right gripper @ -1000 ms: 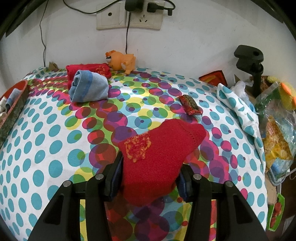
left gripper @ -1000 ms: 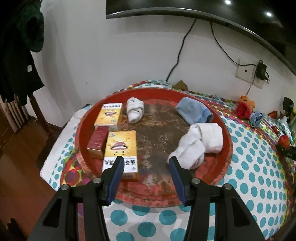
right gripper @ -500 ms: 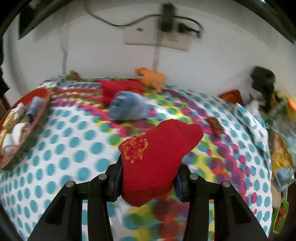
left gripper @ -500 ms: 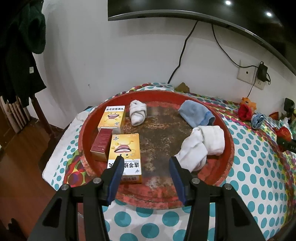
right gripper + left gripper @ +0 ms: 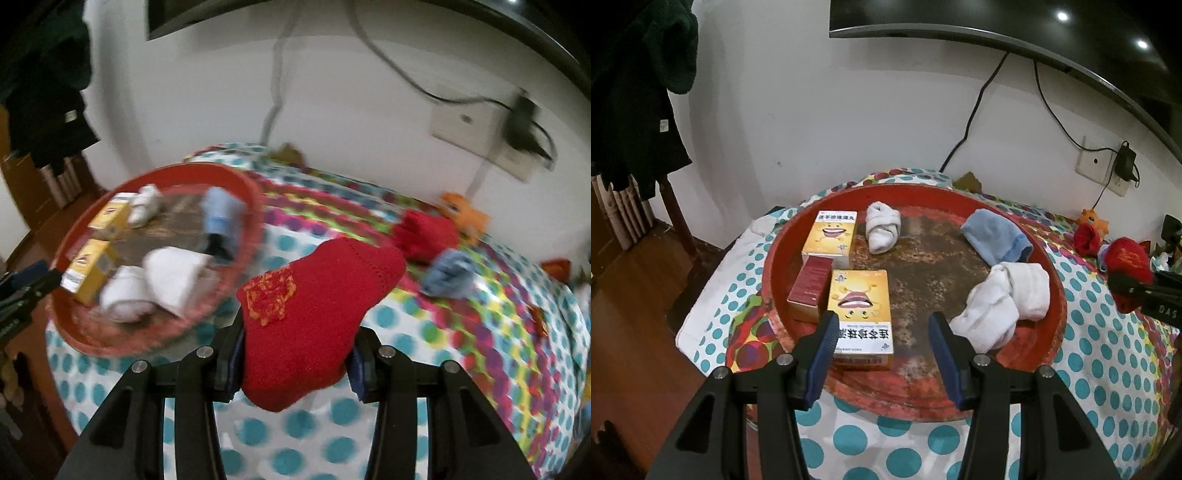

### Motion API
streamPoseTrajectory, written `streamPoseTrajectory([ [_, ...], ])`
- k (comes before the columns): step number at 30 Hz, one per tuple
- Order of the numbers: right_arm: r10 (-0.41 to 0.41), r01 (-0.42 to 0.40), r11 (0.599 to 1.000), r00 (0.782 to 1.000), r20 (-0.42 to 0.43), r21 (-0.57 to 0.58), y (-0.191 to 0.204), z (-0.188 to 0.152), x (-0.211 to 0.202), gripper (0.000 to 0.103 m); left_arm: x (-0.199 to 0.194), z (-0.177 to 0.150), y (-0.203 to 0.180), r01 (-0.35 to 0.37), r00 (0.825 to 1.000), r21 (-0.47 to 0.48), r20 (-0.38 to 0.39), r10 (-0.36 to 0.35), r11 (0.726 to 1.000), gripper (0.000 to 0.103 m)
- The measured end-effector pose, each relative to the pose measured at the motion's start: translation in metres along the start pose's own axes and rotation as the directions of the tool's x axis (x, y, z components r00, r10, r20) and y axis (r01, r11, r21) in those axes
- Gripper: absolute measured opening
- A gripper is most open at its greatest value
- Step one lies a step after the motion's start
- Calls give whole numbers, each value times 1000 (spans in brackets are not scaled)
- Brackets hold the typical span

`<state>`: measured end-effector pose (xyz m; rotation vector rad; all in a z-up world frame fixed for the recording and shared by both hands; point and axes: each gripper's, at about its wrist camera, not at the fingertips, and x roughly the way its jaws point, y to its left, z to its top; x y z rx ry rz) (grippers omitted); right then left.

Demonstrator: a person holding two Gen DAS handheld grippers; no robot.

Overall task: Organize objects
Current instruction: 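Carry the held red sock over the red tray with the right gripper, then open the right gripper to drop the red sock into the tray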

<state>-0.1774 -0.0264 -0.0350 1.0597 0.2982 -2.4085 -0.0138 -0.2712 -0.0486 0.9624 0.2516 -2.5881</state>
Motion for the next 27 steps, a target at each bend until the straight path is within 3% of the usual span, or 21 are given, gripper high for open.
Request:
streamPoseTrajectory([
  [7, 67, -66, 996, 998, 11, -62, 56, 23, 9, 43, -2, 3, 6, -3, 1000, -21, 16, 3, 1000, 52],
  [15, 82, -84, 991, 996, -18, -108, 96, 42, 38, 43, -1, 4, 13, 4, 1000, -50, 17, -3, 999, 52],
  [27, 64, -72, 987, 996, -64, -145, 119, 55, 76, 43, 2, 4, 16, 15, 1000, -59, 5, -15, 998, 52],
])
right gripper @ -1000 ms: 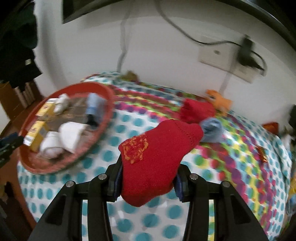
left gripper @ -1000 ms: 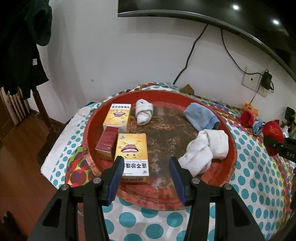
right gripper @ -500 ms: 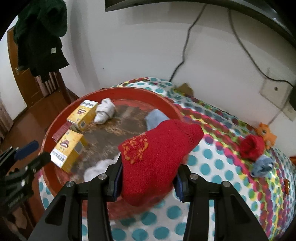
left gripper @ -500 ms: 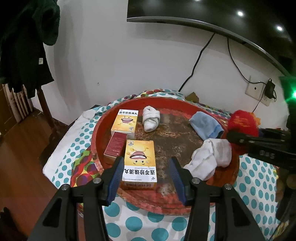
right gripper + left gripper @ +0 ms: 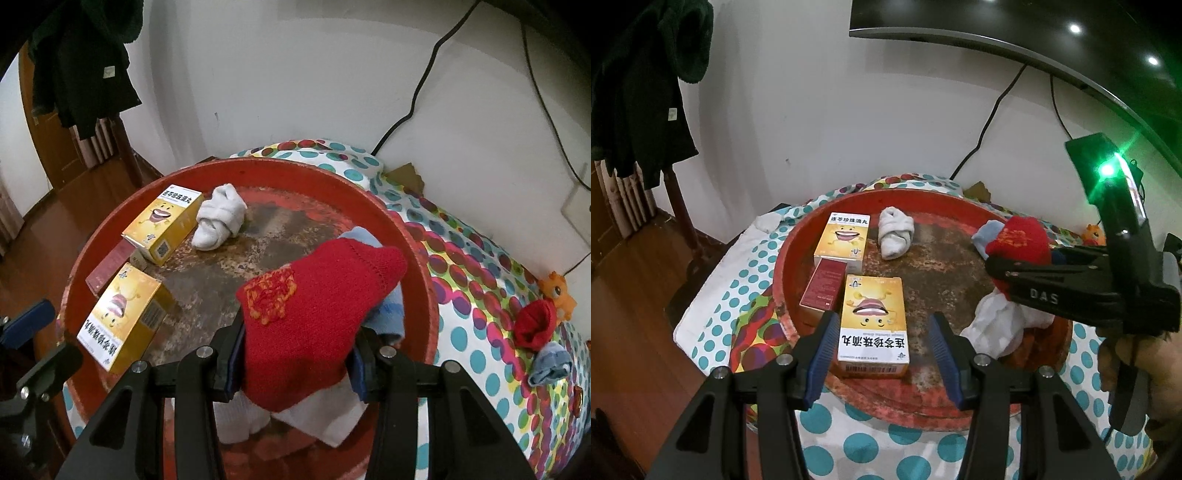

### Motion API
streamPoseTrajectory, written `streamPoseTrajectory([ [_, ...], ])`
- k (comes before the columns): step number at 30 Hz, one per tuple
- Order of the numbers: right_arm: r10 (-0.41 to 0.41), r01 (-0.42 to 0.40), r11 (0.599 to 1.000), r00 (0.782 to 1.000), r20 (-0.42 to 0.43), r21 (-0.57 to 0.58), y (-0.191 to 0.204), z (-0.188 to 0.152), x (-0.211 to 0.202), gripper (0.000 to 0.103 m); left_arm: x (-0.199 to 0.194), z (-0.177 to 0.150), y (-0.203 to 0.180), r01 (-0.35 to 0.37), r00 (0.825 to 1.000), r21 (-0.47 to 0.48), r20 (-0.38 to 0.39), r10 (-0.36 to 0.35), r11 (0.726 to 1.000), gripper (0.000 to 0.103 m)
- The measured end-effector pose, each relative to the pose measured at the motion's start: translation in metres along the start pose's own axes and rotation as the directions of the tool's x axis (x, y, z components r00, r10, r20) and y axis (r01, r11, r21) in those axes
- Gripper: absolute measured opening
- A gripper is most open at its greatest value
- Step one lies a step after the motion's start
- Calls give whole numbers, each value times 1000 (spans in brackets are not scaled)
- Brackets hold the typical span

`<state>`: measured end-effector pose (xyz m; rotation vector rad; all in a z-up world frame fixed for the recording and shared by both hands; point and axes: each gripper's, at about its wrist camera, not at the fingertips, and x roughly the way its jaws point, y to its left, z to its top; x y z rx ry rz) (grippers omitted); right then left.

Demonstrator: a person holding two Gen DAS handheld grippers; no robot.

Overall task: Organize objects
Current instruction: 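Open the right gripper to drop the red sock into the tray, then move the right gripper to the rolled blue sock and grasp it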

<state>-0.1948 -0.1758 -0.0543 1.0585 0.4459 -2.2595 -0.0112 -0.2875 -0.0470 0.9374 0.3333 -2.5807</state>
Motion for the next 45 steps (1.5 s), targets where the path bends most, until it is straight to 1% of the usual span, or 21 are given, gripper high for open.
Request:
streamPoseTrajectory([
  [6, -2, 2, 1000, 1000, -16, 8, -1, 4, 11, 44, 3, 0, 0, 5, 1000, 0, -8, -5, 1000, 52],
  [8, -4, 4, 1000, 1000, -12, 12, -2, 3, 11, 47, 4, 0, -1, 8, 1000, 3, -10, -8, 1000, 52],
  [13, -8, 7, 1000, 1000, 10, 10, -1, 1, 6, 49, 4, -1, -1, 14, 1000, 0, -12, -14, 1000, 52],
  [15, -9, 9, 1000, 1000, 13, 8, 0, 0, 3, 54, 5, -1, -1, 14, 1000, -1, -18, -14, 1000, 52],
  [19, -10, 10, 1000, 1000, 29, 15, -2, -4, -3, 59, 6, -2, -4, 13, 1000, 10, -19, -13, 1000, 52],
  [21, -11, 11, 1000, 999, 41, 23, -5, -6, -9, 65, 6, -2, -6, 20, 1000, 17, -20, -19, 1000, 52],
  [24, -8, 6, 999, 998, 59, 36, -10, -9, -18, 69, 7, -3, -6, 24, 999, 17, -27, -23, 1000, 52],
  [29, -21, 17, 999, 996, 87, 45, -22, -18, -33, 70, 6, -3, -8, 21, 1000, 26, -24, -20, 999, 52],
  [32, -32, 26, 997, 995, 94, 70, -38, -26, -41, 70, 6, -4, -10, 24, 999, 36, -27, -23, 999, 52],
  [35, -64, 55, 994, 993, 94, 98, -59, -33, -46, 70, 7, -5, -14, 18, 999, 53, -32, -16, 998, 52],
  [40, -117, 99, 977, 989, 87, 191, -110, -43, -48, 70, 5, -7, -22, 11, 1000, 86, -22, -9, 996, 52],
  [43, -193, 173, 960, 978, 74, 221, -139, -51, -47, 70, 6, -8, -24, 0, 1000, 98, -20, 2, 995, 52],
  [45, -252, 232, 943, 966, 57, 240, -160, -56, -44, 70, 5, -8, -25, 8, 1000, 101, -16, -6, 995, 52],
])
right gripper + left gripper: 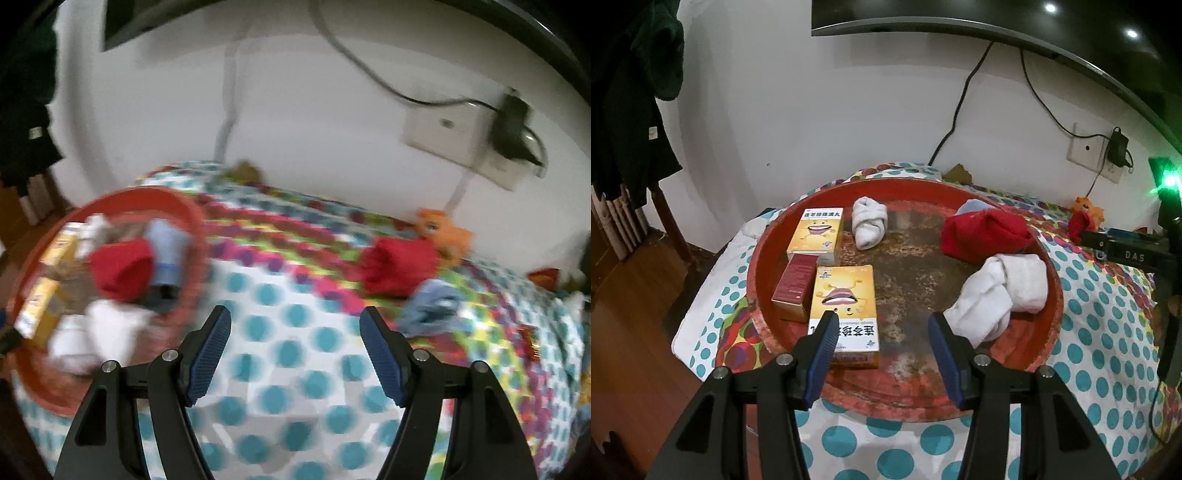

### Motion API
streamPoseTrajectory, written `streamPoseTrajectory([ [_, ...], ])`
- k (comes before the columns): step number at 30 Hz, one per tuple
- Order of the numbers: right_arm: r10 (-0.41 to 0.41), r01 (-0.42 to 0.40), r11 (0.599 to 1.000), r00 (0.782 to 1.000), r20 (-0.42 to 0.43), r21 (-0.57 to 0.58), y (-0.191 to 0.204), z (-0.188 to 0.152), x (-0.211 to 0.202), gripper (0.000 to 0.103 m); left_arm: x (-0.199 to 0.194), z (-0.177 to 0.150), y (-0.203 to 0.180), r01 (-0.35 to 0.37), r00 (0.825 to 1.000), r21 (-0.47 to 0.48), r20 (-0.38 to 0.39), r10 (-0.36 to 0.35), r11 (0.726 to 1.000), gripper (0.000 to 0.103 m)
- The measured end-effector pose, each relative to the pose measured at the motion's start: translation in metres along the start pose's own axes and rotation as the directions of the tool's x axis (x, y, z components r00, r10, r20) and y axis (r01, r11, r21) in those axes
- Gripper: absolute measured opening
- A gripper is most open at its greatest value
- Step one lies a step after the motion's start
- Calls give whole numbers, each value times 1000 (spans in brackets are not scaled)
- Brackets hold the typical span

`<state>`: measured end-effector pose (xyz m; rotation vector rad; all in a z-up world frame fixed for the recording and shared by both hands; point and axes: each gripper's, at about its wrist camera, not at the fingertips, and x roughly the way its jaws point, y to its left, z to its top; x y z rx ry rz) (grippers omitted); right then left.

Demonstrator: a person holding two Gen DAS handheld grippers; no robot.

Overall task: Organize objects
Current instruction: 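Move the right gripper to the rolled blue sock and grasp it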

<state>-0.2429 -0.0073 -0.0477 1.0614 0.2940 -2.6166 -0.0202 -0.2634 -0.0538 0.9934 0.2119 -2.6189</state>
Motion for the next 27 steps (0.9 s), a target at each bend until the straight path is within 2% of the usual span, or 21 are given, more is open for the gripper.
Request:
streamPoseTrajectory([
  [5, -93, 95, 994, 995, -48, 56, -49, -5, 23, 70, 1, -1, -1, -9, 1000, 10, 3, 9, 1000, 52],
  [8, -116, 122, 989, 991, -72, 83, -71, -7, 35, 70, 1, -1, -3, -12, 1000, 19, 5, 11, 1000, 52],
  [14, -114, 129, 980, 988, -100, 152, -100, -2, 63, 70, -1, -3, -10, -28, 999, 65, 28, 27, 997, 52],
  [17, -114, 128, 979, 989, -98, 159, -104, 1, 73, 70, -3, -3, -14, -16, 999, 80, 43, 12, 997, 52],
  [19, -119, 133, 980, 988, -99, 149, -105, 3, 79, 68, -5, -4, -15, 1, 998, 84, 55, -6, 996, 52],
  [21, -111, 126, 980, 988, -105, 153, -107, 4, 83, 56, -6, -4, -16, 3, 998, 93, 64, -9, 996, 52],
  [27, -88, 103, 983, 991, -99, 152, -109, 0, 78, 38, -7, -5, -21, 6, 997, 108, 76, -14, 994, 52],
])
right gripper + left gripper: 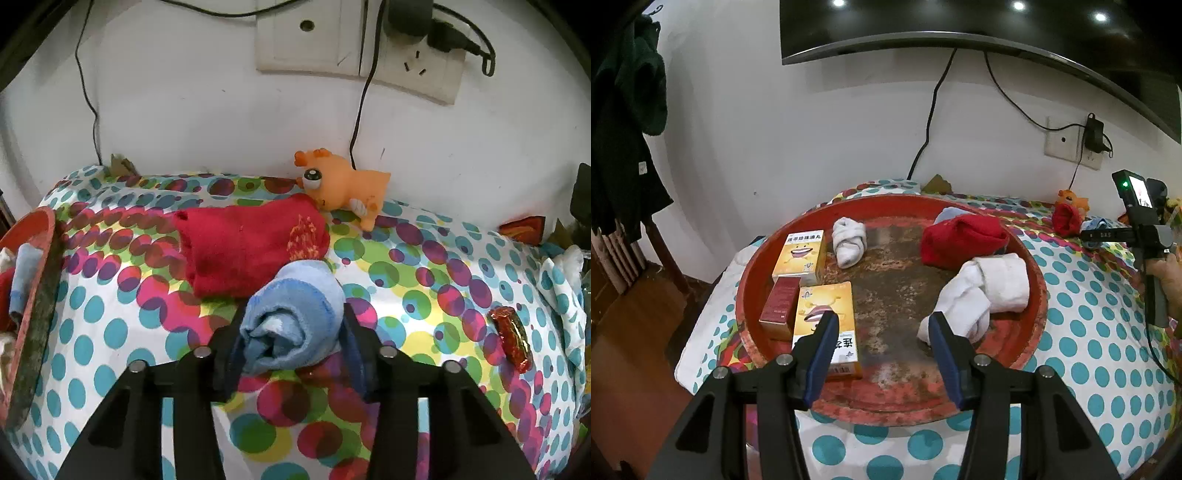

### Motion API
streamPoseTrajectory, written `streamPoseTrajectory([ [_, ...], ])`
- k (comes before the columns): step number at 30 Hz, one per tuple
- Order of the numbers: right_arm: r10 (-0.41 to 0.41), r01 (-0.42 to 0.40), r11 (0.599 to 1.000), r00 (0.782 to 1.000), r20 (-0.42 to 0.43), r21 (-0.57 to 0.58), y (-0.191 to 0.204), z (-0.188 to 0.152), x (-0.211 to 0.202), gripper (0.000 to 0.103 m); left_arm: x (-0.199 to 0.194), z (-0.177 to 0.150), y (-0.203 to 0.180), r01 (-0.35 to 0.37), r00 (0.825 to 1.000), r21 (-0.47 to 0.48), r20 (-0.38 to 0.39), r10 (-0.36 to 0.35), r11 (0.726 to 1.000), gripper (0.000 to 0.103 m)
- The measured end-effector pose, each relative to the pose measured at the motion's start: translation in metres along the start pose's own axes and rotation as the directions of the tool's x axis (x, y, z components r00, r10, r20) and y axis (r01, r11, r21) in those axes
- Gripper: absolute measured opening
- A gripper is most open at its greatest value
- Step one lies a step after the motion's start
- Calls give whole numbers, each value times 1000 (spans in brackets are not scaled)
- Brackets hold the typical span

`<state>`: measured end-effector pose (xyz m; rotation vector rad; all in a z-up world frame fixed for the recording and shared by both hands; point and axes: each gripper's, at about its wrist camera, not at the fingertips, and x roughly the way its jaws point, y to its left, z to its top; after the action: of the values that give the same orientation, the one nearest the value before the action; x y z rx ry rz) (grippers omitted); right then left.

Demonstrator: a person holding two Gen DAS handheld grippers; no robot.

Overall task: Organize objects
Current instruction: 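Move the right gripper to the rolled blue sock and grasp it, then move the left gripper to the second red sock and grasp it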

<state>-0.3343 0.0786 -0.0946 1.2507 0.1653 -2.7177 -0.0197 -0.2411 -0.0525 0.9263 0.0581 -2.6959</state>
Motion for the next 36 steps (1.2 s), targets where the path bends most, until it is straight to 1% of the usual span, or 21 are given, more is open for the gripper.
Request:
streamPoseTrajectory([
  [5, -26, 26, 999, 1000, 15, -31, 0, -12, -13, 34, 0, -1, -5, -16, 1000, 26, 2, 15, 1000, 52],
  [7, -31, 32, 999, 999, 20, -41, -2, -20, -20, 34, 0, -1, -5, -8, 1000, 25, 2, 8, 1000, 52],
  [10, -37, 38, 999, 999, 28, -39, -9, -35, -31, 34, -3, 0, -3, 18, 1000, 8, 10, -18, 1000, 53],
  [12, -45, 47, 998, 998, 33, -41, -15, -45, -39, 34, -5, 1, 0, 44, 999, -1, 21, -44, 999, 56],
  [15, -46, 47, 998, 998, 40, -28, -28, -56, -51, 34, -9, 3, 3, 74, 997, -8, 36, -74, 997, 58],
  [16, -52, 53, 998, 998, 38, -30, -32, -59, -53, 34, -9, 3, 3, 80, 996, -13, 37, -79, 997, 60],
  [20, -59, 59, 998, 998, 35, -18, -49, -71, -64, 34, -5, 2, 1, 107, 994, -14, 7, -107, 994, 61],
  [24, -80, 81, 997, 996, 31, -18, -68, -82, -72, 34, -4, 3, -3, 113, 994, -22, -13, -113, 993, 61],
  [26, -75, 75, 997, 997, 26, -6, -77, -84, -73, 34, -4, 7, -9, 114, 993, -15, -28, -114, 993, 61],
  [29, -61, 60, 998, 998, 23, 23, -86, -85, -74, 34, -9, 22, -31, 130, 991, 59, -24, -129, 990, 61],
  [31, -59, 58, 998, 998, 13, 18, -84, -84, -71, 34, -10, 36, -55, 152, 988, 135, -20, -150, 979, 61],
  [35, -63, 63, 998, 998, 11, 6, -80, -84, -71, 34, 0, 64, -108, 253, 967, 228, -48, -249, 940, 61],
  [36, -57, 57, 998, 998, 11, 14, -82, -84, -71, 34, 7, 72, -127, 278, 960, 259, -59, -273, 925, 61],
])
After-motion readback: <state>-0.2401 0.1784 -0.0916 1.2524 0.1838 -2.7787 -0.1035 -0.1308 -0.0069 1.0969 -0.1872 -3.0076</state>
